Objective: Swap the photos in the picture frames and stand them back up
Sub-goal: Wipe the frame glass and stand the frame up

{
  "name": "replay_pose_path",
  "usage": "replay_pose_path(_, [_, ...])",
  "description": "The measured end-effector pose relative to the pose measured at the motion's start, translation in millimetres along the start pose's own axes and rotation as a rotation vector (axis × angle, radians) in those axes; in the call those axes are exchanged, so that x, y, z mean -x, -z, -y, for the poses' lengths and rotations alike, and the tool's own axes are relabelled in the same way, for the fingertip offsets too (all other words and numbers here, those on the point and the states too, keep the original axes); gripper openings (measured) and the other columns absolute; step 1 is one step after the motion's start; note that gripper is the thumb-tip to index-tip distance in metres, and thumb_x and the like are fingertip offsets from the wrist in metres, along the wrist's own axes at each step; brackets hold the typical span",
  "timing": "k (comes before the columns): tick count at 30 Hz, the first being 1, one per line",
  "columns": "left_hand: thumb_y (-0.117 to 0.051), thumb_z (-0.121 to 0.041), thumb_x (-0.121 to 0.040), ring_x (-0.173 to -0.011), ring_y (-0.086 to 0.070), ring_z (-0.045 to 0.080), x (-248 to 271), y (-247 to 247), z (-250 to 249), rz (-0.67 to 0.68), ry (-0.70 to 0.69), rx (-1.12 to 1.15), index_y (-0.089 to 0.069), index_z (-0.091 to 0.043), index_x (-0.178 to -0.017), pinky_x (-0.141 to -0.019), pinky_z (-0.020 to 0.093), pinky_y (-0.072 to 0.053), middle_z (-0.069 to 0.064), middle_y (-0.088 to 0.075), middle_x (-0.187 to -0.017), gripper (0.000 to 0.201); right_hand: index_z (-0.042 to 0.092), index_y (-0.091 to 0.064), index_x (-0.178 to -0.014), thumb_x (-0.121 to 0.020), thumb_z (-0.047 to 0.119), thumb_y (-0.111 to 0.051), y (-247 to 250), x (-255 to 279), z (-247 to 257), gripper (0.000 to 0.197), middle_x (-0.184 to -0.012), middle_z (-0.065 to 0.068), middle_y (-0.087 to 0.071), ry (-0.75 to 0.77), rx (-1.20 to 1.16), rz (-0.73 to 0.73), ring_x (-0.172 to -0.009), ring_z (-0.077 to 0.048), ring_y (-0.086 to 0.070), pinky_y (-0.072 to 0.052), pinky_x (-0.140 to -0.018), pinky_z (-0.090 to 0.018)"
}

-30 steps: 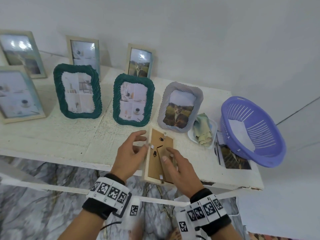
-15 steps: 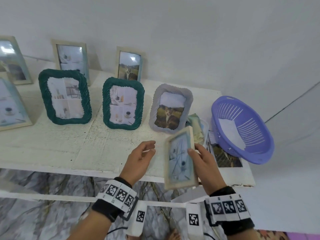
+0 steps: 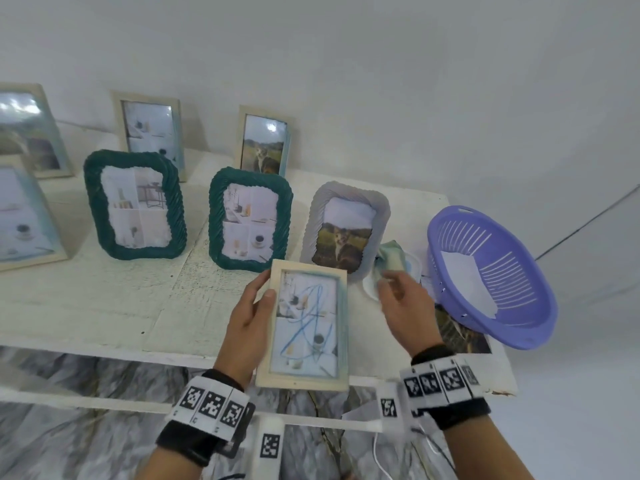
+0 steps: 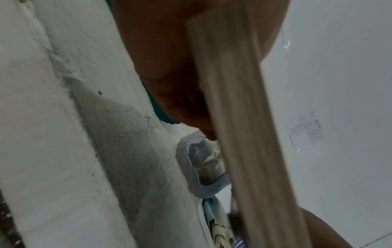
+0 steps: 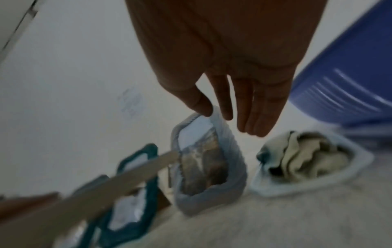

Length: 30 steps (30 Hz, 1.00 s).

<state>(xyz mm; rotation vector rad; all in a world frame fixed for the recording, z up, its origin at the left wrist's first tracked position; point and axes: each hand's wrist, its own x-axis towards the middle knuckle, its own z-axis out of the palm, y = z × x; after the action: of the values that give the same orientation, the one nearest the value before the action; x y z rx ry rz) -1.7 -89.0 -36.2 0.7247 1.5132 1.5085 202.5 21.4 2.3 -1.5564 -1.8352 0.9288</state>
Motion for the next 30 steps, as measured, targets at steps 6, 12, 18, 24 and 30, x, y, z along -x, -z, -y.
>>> replay_pose_path(6, [-0.04, -0.029, -0.104, -0.106, -0.059, -0.01, -1.7, 8.5, 0.3, -0.032, -0.039, -0.027, -0.049, -0.041, -0.13, -0.09, 0.021, -0.047, -0.025, -0.062, -0.117, 0.031, 0.004, -0.051, -0.121, -0.097, 0.027, -0.046, -4.9, -73.3, -16.0, 0.034, -0.115, -0.019, -0.056, 0.027, 0.705, -0.082, -0.104, -0.037, -0.054, -0.044, -0.086, -0.041])
replay_pose_path(12, [-0.041, -0.025, -0.104, -0.107, -0.059, -0.011, -3.2, 10.5, -0.7, -0.021, -0.078, -0.031, -0.045, -0.036, -0.139, -0.085, 0.011, -0.048, -0.031, -0.063, -0.114, 0.037, 0.009, -0.04, -0.133, -0.094, 0.011, -0.044, -12.4, -95.0, -35.2, 0.04, -0.119, -0.021, -0.055, -0.083, 0.787, 0.034, -0.107, -0.039, -0.056, -0.046, -0.083, -0.043])
replay_pose_path(18, [-0.039, -0.02, -0.104, -0.104, -0.06, -0.011, -4.6, 11.2, -1.3, -0.009, -0.127, -0.049, -0.046, -0.031, -0.14, -0.078, 0.005, -0.046, -0.036, -0.065, -0.107, 0.038, 0.014, -0.041, -0.135, -0.093, 0.019, -0.047, -0.6, -62.4, -22.1, 0.042, -0.113, -0.021, -0.051, -0.043, 0.625, -0.06, -0.096, -0.039, -0.057, -0.044, -0.078, -0.04])
replay_pose_path(24, [-0.041, -0.028, -0.103, -0.089, -0.059, 0.011, -4.3, 9.5, -0.2, -0.014, -0.16, -0.081, -0.045, -0.039, -0.141, -0.079, 0.02, -0.05, -0.014, -0.066, -0.092, 0.039, 0.025, -0.049, -0.129, -0.094, 0.02, -0.045, -2.3, 22.1, 18.4, 0.036, -0.092, -0.007, -0.053, 0.175, 0.313, -0.127, -0.069, -0.016, -0.046, -0.037, -0.059, -0.029])
replay_pose_path(30, [-0.042, -0.036, -0.102, -0.059, -0.041, 0.016, 2.1, -1.4, -2.3, 0.008, -0.273, -0.2, -0.042, -0.04, -0.144, -0.055, 0.033, -0.042, 0.021, -0.047, -0.064, 0.042, 0.029, -0.044, -0.125, -0.094, 0.036, -0.038, -46.2, 54.6, 47.0, 0.033, -0.096, 0.0, -0.046, 0.256, 0.419, 0.005, -0.068, -0.021, -0.053, -0.043, -0.058, -0.032])
